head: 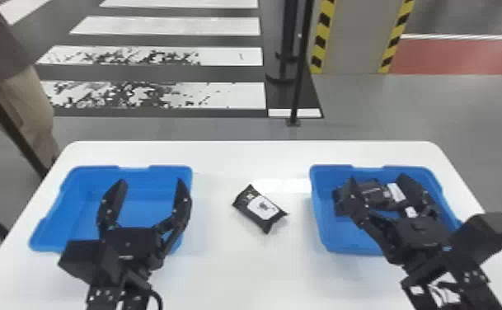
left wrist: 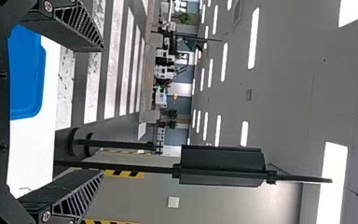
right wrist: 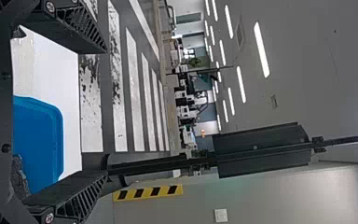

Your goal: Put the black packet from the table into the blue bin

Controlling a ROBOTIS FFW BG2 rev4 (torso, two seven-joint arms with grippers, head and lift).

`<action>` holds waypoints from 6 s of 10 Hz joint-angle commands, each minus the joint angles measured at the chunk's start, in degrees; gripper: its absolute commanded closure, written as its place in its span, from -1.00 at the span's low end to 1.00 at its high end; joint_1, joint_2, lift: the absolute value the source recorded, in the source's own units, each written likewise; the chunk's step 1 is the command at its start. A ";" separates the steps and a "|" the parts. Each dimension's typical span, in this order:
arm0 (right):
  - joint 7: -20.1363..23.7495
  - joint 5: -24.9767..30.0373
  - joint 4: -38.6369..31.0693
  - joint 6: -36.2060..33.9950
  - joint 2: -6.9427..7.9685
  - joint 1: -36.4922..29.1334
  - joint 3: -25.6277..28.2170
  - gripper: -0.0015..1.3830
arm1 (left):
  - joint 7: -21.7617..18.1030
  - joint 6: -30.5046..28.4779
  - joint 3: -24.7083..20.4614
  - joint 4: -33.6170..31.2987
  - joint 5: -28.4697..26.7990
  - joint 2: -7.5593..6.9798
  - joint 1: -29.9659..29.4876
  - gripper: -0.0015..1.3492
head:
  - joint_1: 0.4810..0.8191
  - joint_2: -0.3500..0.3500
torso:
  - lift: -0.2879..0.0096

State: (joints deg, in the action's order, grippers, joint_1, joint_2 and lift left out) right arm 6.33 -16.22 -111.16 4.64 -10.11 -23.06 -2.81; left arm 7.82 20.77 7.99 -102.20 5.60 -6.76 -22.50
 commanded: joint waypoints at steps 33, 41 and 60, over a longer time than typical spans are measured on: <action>5.89 -8.68 45.28 -34.59 -2.46 49.36 -39.69 0.60 | 0.09 -0.23 1.61 2.14 0.23 0.26 2.81 -0.86 | 0.27 0.54 | 0.20; 2.73 4.68 4.78 -33.19 -1.14 18.14 1.33 0.58 | 0.00 3.14 -0.22 2.14 0.23 0.17 0.14 -0.86 | 0.27 0.35 | 0.20; 8.97 1.26 -2.96 1.55 1.32 -7.17 6.93 -0.77 | 0.09 4.41 -0.67 2.14 0.34 0.17 -0.28 -0.86 | 0.27 -0.05 | 0.20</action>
State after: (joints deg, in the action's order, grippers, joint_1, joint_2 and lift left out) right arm 15.29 -15.03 -114.13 6.36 -8.96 -30.11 3.98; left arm 7.89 25.11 7.33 -100.05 5.94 -6.59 -22.67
